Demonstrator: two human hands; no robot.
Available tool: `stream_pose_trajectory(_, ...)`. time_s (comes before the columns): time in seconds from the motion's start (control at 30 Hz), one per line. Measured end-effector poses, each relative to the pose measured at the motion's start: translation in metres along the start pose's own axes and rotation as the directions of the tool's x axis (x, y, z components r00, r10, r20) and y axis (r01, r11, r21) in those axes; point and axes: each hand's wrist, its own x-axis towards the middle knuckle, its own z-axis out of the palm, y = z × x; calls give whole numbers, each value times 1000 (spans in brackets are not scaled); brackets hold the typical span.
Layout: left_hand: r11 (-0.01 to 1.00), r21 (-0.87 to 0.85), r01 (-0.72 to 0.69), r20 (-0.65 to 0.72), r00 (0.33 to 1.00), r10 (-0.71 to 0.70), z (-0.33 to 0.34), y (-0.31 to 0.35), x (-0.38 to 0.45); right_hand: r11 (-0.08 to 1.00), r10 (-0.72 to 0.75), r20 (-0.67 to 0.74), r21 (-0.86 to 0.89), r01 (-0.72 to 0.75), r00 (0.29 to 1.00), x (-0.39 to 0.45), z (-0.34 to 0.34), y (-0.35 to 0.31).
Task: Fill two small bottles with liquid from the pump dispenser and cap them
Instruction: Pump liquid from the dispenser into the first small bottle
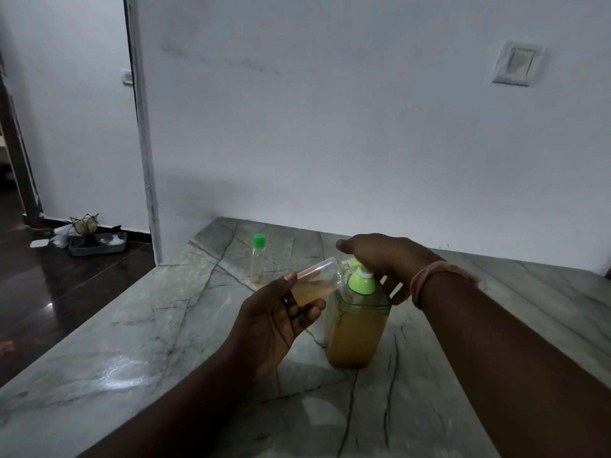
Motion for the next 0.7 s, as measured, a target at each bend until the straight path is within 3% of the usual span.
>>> stream_pose_trajectory(0.13, 1000, -12, -4, -13, 1000, 3, -1, 0, 2, 997, -66, -31, -53, 64, 997, 8, 3, 3)
stream_pose_trajectory(0.33, 1000, -22, 4, -19, 1000, -4, 4, 2, 0, 1000, -8, -14, 23, 9, 1000, 7, 1, 4)
stream_pose_trajectory(0.43, 1000, -19, 13, -3, 1000, -13, 6, 3, -2, 982, 78, 22, 171, -80, 997, 11, -4, 8)
stream_pose_trajectory(0.53, 1000, -18, 5, -7, 1000, -6, 4, 2, 1, 973, 67, -7, 224, -64, 998, 17, -6, 9)
stream_pose_trajectory(0.6, 1000, -26, 4, -11, 1000, -4, 3, 1, 2, 983, 50, -7, 179, -48, 999, 16, -4, 6)
stream_pose_trajectory(0.7, 1000, -28, 15, -1, 1000, -15, 3, 0, 4, 999, -41, -62, -19, 40, 997, 20, 3, 5)
